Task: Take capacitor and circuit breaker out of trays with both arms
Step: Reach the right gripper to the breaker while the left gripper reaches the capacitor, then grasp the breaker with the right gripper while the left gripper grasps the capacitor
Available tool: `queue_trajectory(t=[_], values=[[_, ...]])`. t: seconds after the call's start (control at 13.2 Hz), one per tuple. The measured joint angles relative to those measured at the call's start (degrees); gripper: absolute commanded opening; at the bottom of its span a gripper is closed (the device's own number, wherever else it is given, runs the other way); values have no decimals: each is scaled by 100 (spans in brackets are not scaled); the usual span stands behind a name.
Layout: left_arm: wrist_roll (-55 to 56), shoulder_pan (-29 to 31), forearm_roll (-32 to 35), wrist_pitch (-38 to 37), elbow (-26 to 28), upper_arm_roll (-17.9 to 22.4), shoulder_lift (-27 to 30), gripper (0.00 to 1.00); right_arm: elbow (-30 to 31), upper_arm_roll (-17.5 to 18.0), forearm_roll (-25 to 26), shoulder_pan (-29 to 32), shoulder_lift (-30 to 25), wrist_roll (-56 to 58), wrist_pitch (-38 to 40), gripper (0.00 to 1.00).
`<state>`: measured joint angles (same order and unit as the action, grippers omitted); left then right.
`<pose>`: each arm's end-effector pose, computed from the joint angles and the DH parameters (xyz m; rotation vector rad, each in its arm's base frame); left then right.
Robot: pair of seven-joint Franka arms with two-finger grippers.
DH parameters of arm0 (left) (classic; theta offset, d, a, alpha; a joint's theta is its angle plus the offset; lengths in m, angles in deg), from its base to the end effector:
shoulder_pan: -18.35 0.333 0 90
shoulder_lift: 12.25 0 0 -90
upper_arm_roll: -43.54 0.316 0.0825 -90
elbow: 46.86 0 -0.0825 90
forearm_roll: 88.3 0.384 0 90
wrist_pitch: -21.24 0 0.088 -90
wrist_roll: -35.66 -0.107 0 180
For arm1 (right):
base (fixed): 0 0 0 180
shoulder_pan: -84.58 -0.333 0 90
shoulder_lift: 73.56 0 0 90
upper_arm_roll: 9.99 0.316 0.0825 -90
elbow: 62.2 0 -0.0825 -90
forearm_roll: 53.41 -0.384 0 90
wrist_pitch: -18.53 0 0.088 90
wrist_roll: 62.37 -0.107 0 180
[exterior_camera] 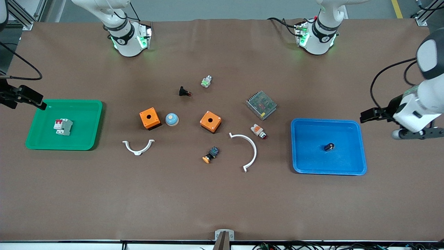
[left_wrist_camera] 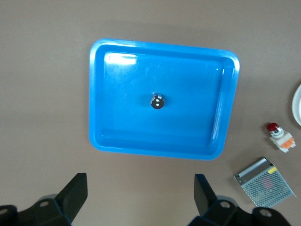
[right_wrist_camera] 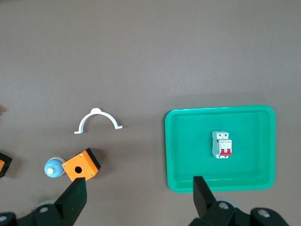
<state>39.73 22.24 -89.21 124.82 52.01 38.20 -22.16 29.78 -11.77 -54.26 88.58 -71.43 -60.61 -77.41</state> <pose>0.6035 -0.0136 0.4705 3.1104 0.0790 -0.1424 0.5717 -0.0561 0.5964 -3.1277 0.1117 -0.0513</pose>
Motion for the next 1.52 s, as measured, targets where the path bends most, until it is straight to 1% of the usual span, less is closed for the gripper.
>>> queue_trajectory(t=[0.08,0.23,0.3,0.46,0.61,0.76,0.91,1.06,1.21,1.37,1.52], values=[[87,-1,-62,380,310,-12,-10,100,14,-22,49,9,100,-1,36,100],[180,-2,-116,1122,909,-26,-92,99,30,-55,311,132,431,26,43,100],[201,-2,-122,1376,1109,-26,-207,95,32,-73,375,246,624,137,32,100],[291,-3,-124,1836,1302,-29,-556,85,33,-101,413,650,1014,670,-92,100],[311,-4,-124,2333,1414,-31,-915,80,52,-126,414,1191,1396,1379,-445,100],[315,-4,-125,2645,1456,-32,-1192,76,65,-132,413,1648,1755,1940,-769,100],[325,-10,-125,2931,1462,-41,-1402,72,121,-130,374,1913,2049,2266,-1077,100],[329,-18,-125,3107,1463,-52,-1551,66,538,-128,251,1976,2179,2310,-1573,100],[333,-47,-125,3227,1463,-56,-1683,61,1165,-98,199,1975,2194,2310,-2213,100],[340,-81,-125,3336,1462,-56,-1813,61,1675,-87,152,1975,2192,2310,-2778,99],[341,-89,-125,3387,1435,-57,-1880,60,1984,-96,102,1981,2191,2309,-3124,99]])
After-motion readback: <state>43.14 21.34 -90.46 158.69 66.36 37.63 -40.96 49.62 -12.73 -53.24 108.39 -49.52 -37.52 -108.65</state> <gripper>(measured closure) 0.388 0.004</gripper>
